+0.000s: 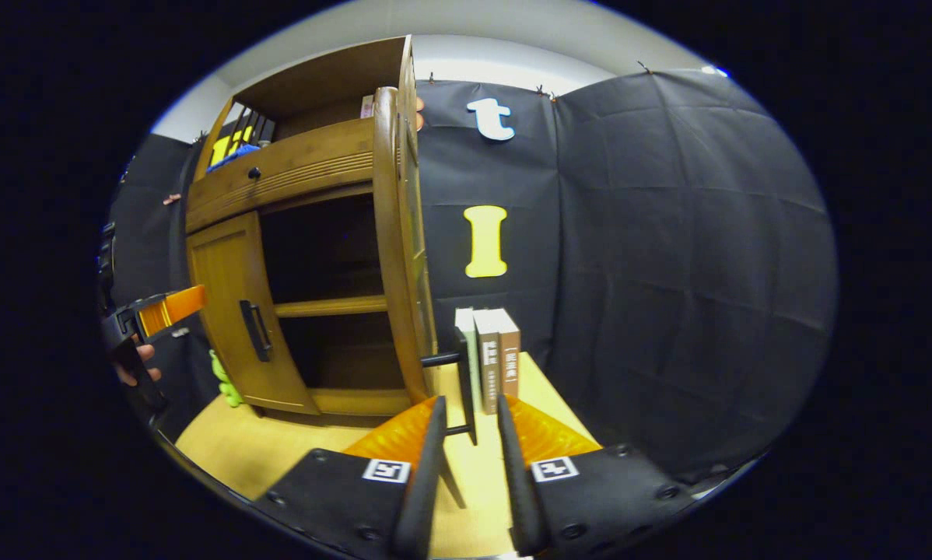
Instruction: Open the right door of the double-door shoe cabinet with the right hand, and open the left door with the left hand.
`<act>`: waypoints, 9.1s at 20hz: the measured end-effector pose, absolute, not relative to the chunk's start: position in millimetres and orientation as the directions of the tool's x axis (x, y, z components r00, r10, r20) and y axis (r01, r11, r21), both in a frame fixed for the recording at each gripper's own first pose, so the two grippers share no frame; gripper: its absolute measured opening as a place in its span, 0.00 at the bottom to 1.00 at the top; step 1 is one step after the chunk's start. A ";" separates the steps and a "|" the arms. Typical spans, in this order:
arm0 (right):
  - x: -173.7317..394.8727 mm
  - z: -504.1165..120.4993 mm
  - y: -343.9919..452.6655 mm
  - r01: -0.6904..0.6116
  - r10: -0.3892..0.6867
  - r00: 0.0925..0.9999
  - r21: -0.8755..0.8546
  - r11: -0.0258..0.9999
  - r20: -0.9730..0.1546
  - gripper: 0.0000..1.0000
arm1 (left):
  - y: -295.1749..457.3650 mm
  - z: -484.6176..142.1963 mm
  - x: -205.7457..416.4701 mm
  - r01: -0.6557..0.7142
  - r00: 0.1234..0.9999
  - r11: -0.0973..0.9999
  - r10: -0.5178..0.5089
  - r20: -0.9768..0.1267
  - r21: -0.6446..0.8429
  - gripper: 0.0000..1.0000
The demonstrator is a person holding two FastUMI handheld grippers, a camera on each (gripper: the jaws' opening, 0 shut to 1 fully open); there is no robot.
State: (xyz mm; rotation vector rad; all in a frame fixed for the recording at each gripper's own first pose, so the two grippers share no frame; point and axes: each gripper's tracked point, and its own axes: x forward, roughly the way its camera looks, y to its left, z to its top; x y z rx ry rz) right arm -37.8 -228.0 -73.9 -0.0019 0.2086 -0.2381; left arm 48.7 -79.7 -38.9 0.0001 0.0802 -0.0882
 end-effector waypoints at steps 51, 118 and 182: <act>-9.0 -18.4 -102.9 0.091 -0.080 0.990 0.091 0.992 -0.117 0.98 | -11.8 -170.4 106.9 0.038 0.945 0.999 -0.029 -0.325 0.021 0.28; 4.7 -40.8 -29.0 -0.040 0.053 0.988 0.094 0.995 -0.142 0.98 | 170.8 -77.7 -59.0 -0.177 0.965 0.984 0.176 -0.195 0.010 0.95; -2.8 -39.9 -73.5 -0.042 0.051 0.990 0.071 0.997 -0.128 0.98 | -34.0 -38.3 8.8 0.040 0.994 0.999 -0.037 -0.106 0.024 0.95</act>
